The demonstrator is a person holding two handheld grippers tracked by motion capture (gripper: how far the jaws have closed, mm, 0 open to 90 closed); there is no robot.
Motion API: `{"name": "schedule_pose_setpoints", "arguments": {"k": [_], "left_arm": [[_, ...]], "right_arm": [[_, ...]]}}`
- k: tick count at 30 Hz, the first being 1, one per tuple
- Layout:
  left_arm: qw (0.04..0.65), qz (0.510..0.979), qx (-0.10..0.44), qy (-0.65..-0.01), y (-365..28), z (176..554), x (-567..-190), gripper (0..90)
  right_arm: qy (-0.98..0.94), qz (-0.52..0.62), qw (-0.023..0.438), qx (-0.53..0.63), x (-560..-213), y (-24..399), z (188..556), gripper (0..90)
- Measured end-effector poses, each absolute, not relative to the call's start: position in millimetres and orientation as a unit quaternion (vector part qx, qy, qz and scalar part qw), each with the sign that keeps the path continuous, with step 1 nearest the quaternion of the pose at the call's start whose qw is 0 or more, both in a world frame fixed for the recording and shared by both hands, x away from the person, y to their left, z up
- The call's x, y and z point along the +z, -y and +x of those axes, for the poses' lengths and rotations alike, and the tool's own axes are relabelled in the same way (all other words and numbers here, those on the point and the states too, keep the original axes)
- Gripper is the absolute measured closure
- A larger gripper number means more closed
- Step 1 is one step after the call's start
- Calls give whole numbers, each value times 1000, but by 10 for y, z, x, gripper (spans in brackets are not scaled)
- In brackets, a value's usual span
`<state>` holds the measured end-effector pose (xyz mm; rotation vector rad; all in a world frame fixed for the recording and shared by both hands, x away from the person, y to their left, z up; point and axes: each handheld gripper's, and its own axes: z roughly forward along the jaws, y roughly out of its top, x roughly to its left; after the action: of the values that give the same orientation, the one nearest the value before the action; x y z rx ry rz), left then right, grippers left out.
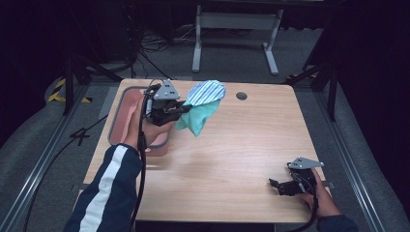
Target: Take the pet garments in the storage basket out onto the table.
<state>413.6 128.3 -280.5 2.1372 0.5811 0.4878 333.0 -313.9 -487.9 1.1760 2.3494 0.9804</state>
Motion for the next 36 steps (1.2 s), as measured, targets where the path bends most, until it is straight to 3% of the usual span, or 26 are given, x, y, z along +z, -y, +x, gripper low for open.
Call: {"name": "schedule_pose_setpoints", "arguments": {"k": [36], "left_arm": [[377, 890, 130, -223, -670, 4340, -3590, 826]], "right_arm": [[-826, 413, 168, 345, -4880, 3141, 3329, 6]]}}
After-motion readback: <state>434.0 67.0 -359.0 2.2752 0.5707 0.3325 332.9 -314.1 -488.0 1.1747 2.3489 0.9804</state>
